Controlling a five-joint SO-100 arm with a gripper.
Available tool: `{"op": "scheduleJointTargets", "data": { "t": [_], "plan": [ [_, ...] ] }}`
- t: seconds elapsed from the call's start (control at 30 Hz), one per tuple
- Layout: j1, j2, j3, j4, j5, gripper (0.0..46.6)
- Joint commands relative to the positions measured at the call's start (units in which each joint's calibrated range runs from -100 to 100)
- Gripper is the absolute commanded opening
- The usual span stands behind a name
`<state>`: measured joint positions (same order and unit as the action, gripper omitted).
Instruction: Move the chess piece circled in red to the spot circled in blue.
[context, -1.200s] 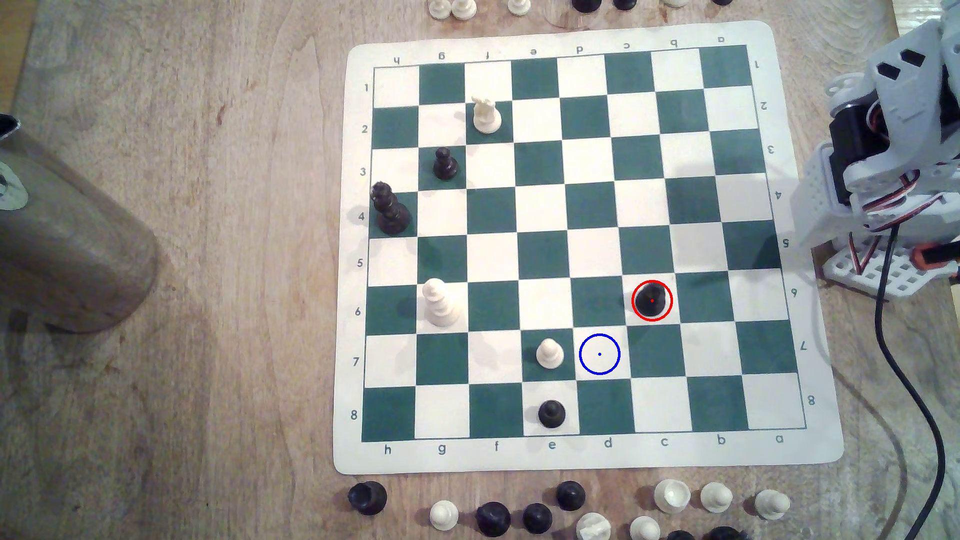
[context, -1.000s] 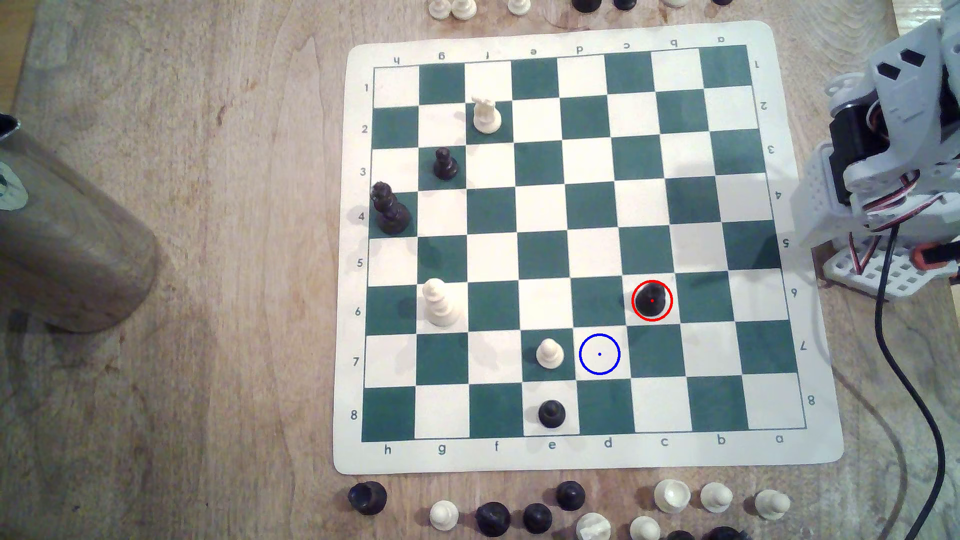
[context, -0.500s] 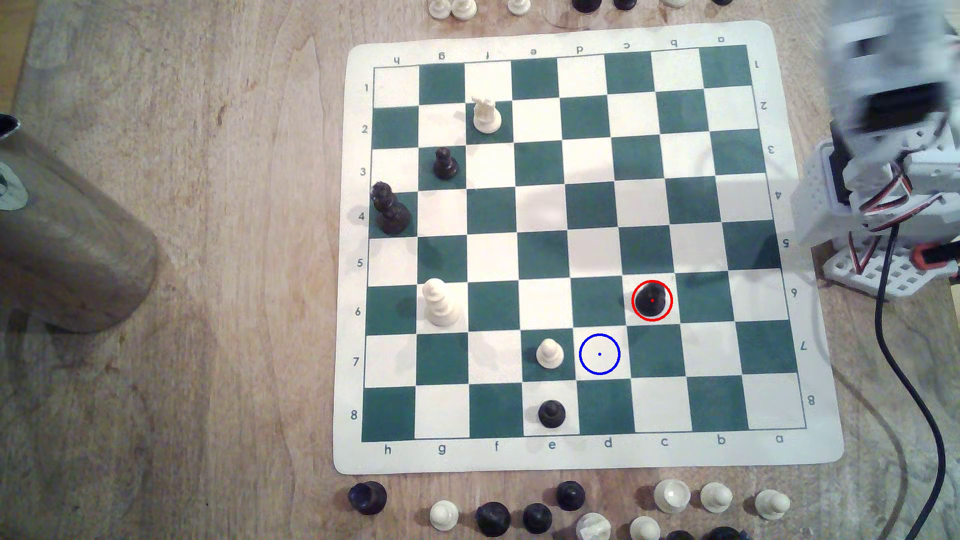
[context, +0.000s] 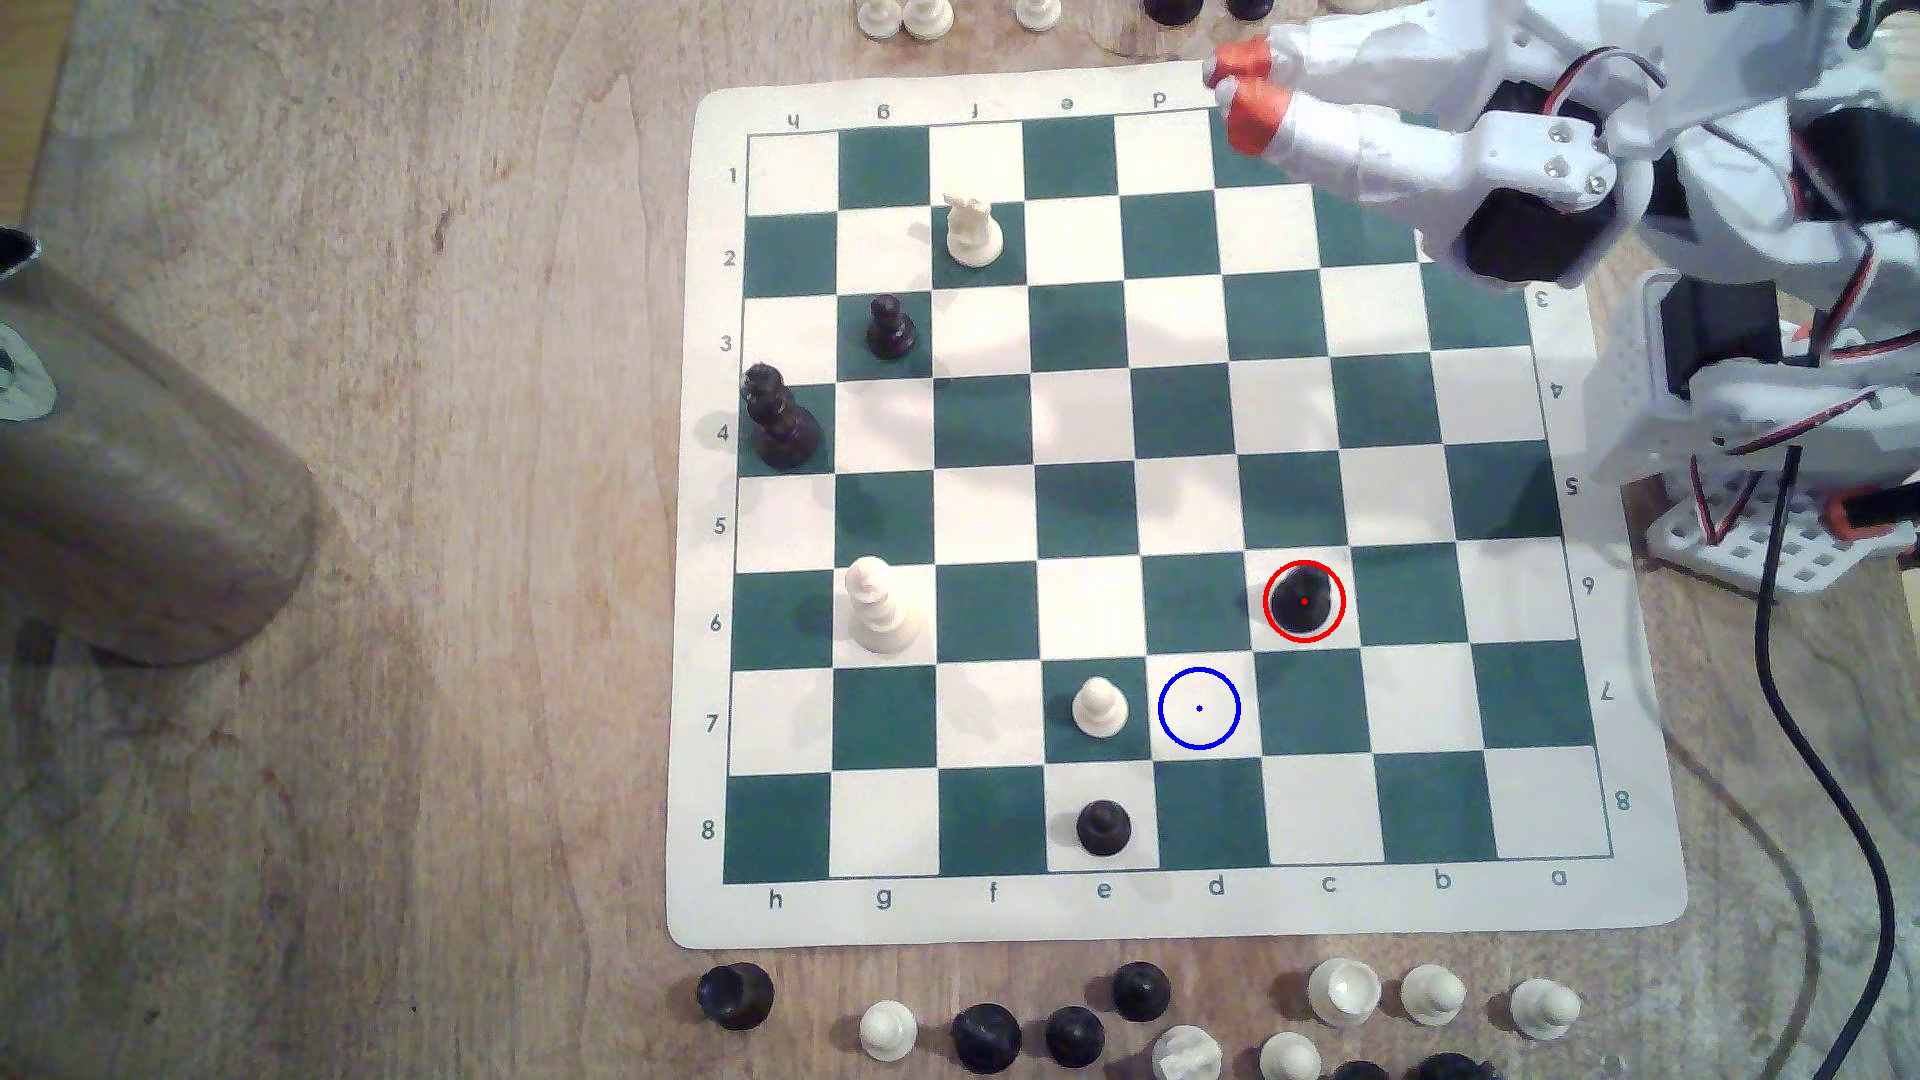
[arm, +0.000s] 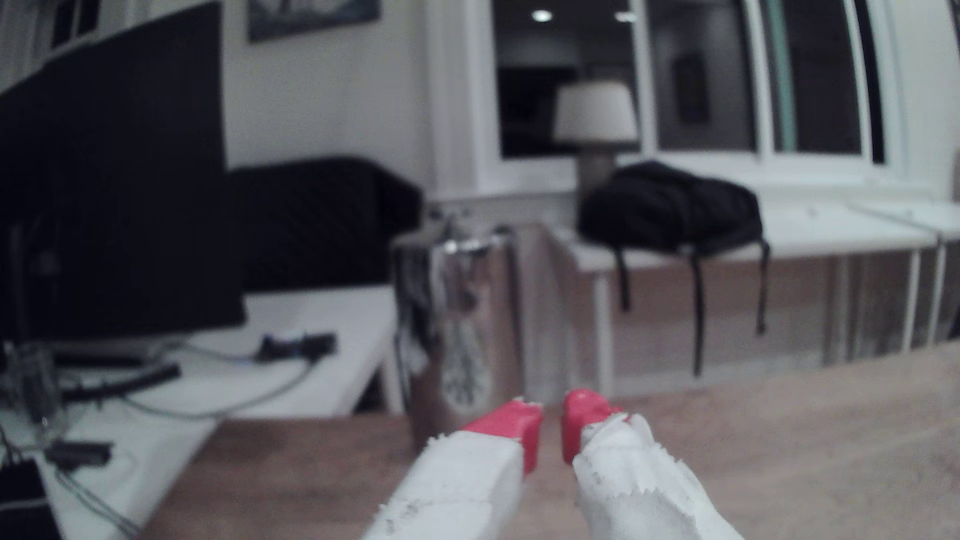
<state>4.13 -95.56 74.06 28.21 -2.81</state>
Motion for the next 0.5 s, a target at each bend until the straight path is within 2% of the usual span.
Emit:
{"op": "scheduleJointTargets", "data": {
  "t": [0.0,0.07,0.13,0.17,0.27,0.47],
  "plan": [
    [0.3,0.3,-11.1,19.3,0.6,9.3],
    [-0.6,2.2,-12.4,22.7,0.8,4.8],
    [-1.2,3.5,-14.0,28.3,0.8,3.3],
    [-2.3,4.5,-15.7,34.3,1.4,5.6],
    [-3.9,6.8,-17.4,40.3,1.1,9.4],
    [-6.8,15.0,-20.5,47.8,-1.2,12.4]
  ]
}}
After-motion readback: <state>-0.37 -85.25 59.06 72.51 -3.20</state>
